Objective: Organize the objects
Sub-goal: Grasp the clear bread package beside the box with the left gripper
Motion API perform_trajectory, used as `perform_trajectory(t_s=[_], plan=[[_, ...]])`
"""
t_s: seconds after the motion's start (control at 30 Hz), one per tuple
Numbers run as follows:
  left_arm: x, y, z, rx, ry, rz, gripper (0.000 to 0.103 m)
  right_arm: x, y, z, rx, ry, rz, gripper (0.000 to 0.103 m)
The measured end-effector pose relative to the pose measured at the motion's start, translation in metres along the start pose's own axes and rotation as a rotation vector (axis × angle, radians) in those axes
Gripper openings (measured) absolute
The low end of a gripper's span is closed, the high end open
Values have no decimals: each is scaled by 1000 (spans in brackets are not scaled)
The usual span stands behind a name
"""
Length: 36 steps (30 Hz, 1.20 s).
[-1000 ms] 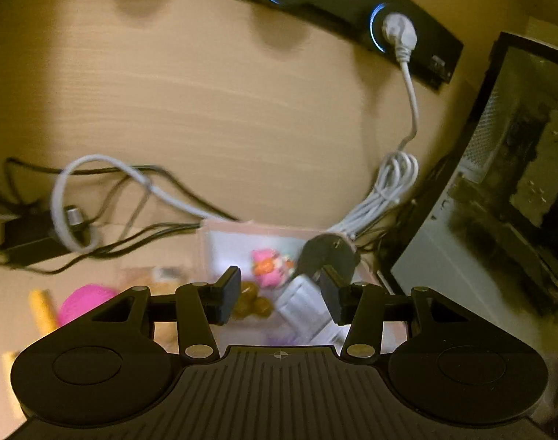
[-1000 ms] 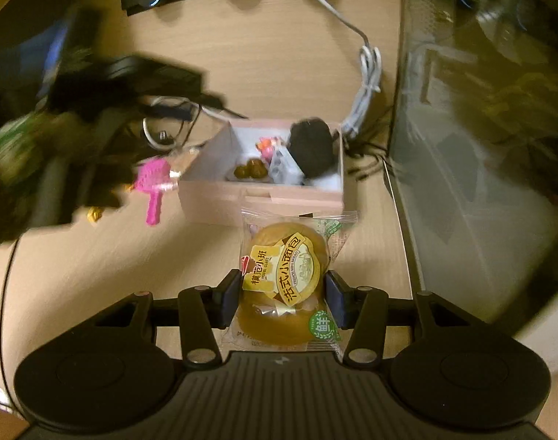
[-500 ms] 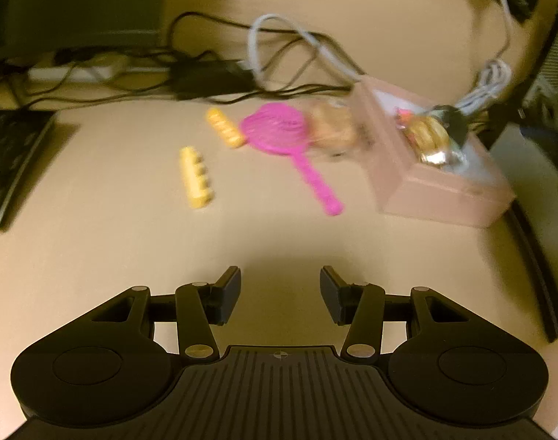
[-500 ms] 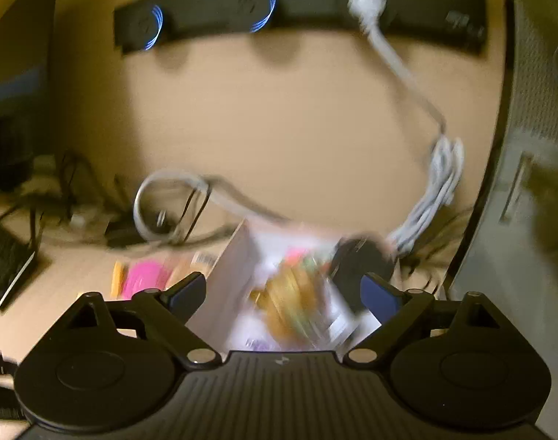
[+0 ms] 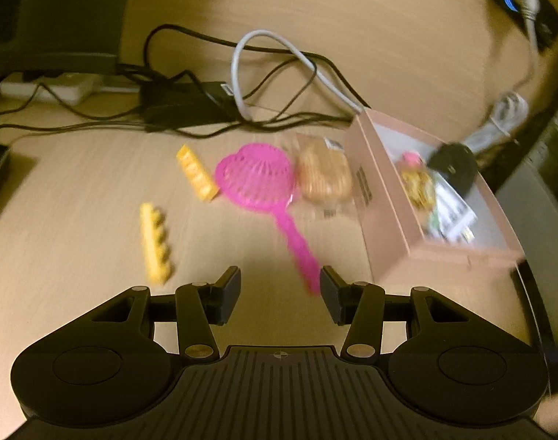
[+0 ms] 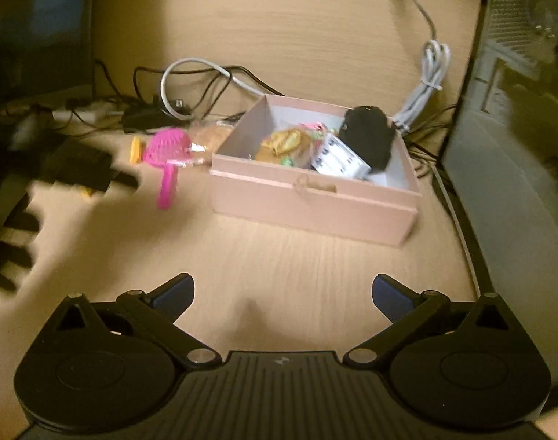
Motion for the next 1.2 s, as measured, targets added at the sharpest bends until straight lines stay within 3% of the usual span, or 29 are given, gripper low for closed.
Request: perform_trajectory(t_s=[0.1, 0.17, 0.3, 0.37, 0.43, 0.53, 0.67, 0.77, 1.2], plan=[[-11, 15, 23, -20, 35, 12, 52, 4, -13, -13, 11, -49, -17, 103], [-14, 28, 29, -75, 76, 28, 52, 5, -19, -22, 13, -72, -23, 103], [-25, 58, 34, -122, -31, 75, 52, 0, -27, -34, 24, -101, 16, 103], [-31, 73, 47, -103, -52, 107, 52, -5, -32, -35, 44, -114, 39, 103], [-38, 85, 70, -24, -56, 140, 52, -10, -37, -38, 59, -130, 50, 103], [-53, 95, 86, -35, -41, 253, 53, -16, -41, -43, 69, -142, 61, 103], [-70, 92, 90, -34, -38, 382, 66, -23, -46, -45, 84, -146, 80, 103], [-78, 81, 85, -50, -26, 496, 66, -23, -46, -41, 95, -139, 87, 103], [-56, 49, 52, -9, -89, 475, 68, -9, -36, -35, 67, -62, 43, 103]])
Point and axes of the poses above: each gripper's, at about its wrist camera, not at the fingertips, and z roughly the way its jaws point, x to its left, y to its top, the point moved 3 cm from there along z, roughly the way its jaws point, and after that the axes turned 7 degrees about y, right-handed, at the moved point
